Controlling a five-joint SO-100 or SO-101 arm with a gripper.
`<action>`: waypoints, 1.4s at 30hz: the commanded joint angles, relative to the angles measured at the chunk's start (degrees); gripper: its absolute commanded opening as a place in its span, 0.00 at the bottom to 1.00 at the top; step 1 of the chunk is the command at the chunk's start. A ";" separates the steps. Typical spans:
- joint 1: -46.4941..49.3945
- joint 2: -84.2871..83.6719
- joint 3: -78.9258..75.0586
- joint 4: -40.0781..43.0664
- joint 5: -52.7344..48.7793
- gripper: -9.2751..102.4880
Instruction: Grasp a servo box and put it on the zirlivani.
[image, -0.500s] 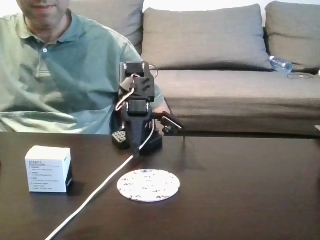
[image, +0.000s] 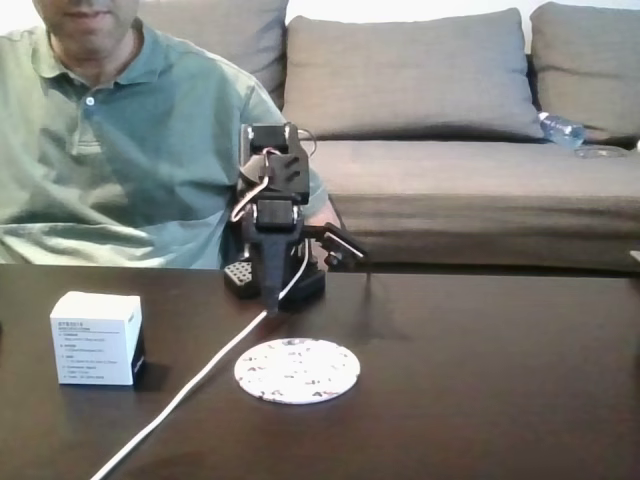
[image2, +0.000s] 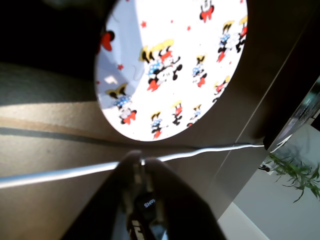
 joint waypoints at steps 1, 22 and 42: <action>-0.35 0.44 -0.26 -0.53 0.00 0.08; -0.26 0.44 -0.26 -0.53 0.26 0.08; 2.46 -1.93 -26.28 5.89 -7.12 0.09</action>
